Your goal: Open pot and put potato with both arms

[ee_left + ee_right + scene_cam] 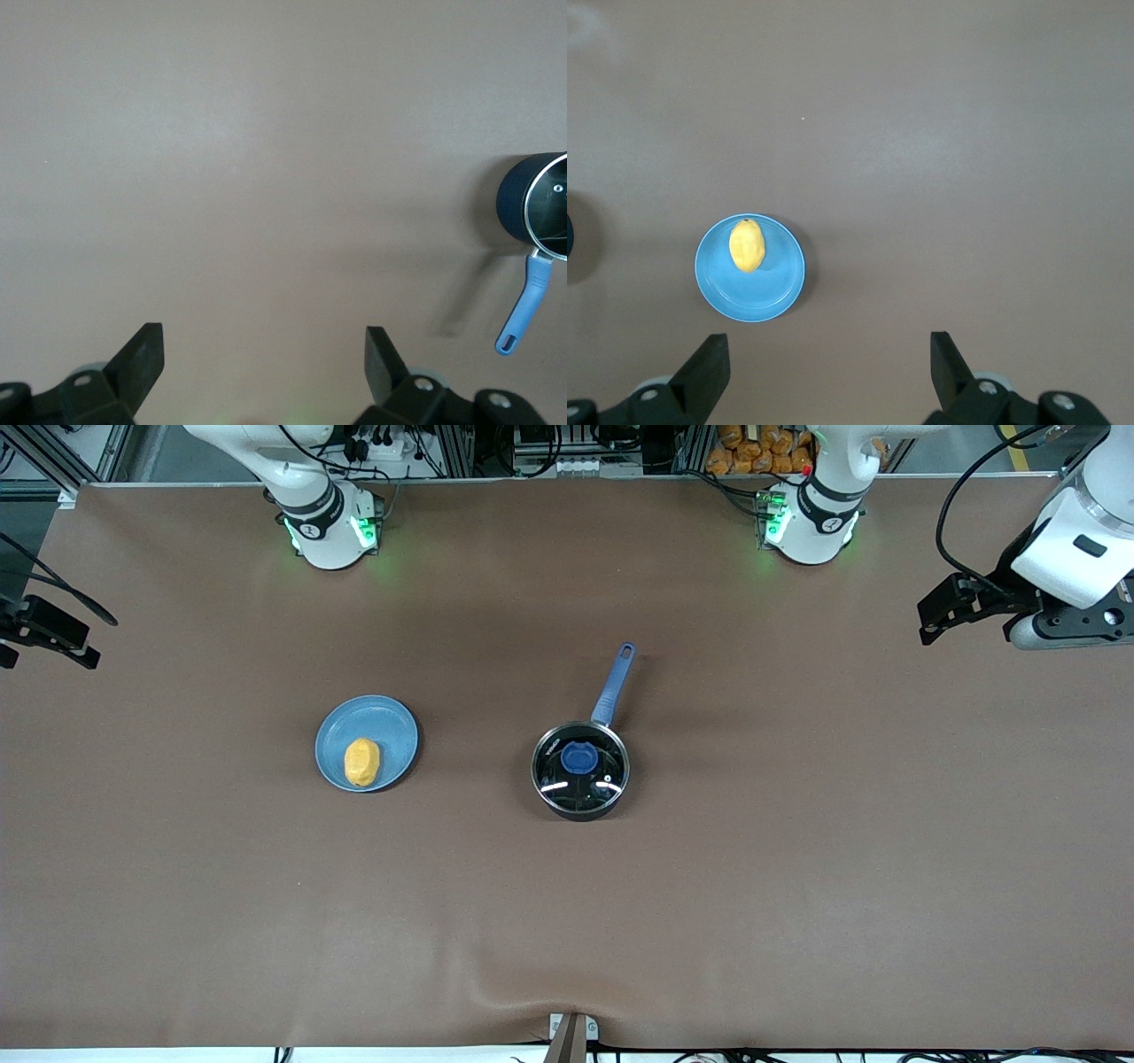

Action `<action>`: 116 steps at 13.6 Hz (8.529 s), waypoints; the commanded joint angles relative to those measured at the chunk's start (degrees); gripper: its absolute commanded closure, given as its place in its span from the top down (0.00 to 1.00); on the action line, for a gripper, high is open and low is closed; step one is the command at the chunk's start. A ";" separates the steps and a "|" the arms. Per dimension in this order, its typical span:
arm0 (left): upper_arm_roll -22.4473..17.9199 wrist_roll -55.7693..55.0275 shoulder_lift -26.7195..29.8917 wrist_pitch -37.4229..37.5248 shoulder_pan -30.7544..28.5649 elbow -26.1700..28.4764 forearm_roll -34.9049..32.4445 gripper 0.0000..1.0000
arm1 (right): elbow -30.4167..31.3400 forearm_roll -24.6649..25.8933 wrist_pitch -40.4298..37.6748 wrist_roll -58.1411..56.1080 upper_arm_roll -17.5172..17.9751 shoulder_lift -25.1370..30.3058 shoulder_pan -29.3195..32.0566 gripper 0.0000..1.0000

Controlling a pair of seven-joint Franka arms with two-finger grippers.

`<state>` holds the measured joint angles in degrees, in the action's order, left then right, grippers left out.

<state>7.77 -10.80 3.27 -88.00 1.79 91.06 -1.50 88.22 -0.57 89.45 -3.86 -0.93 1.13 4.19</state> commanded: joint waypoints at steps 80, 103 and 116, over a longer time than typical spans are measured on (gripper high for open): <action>-1.71 -36.58 -48.01 -34.16 37.05 -18.20 -2.79 1.00 | 38.87 -7.17 59.78 9.39 4.62 -23.19 -13.24 1.00; -1.44 -37.89 -41.70 -26.09 37.06 -17.76 -2.63 0.00 | 35.63 -7.08 43.38 8.78 4.45 -10.64 -12.54 0.05; -1.09 -15.95 -21.12 -10.34 14.31 -5.38 -2.27 0.00 | 22.89 -4.54 30.17 14.21 3.92 -8.42 -15.95 0.05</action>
<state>6.09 -31.47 -22.46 -97.91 20.01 79.20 -3.76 113.69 -6.57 119.94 6.71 2.97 -6.53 -9.66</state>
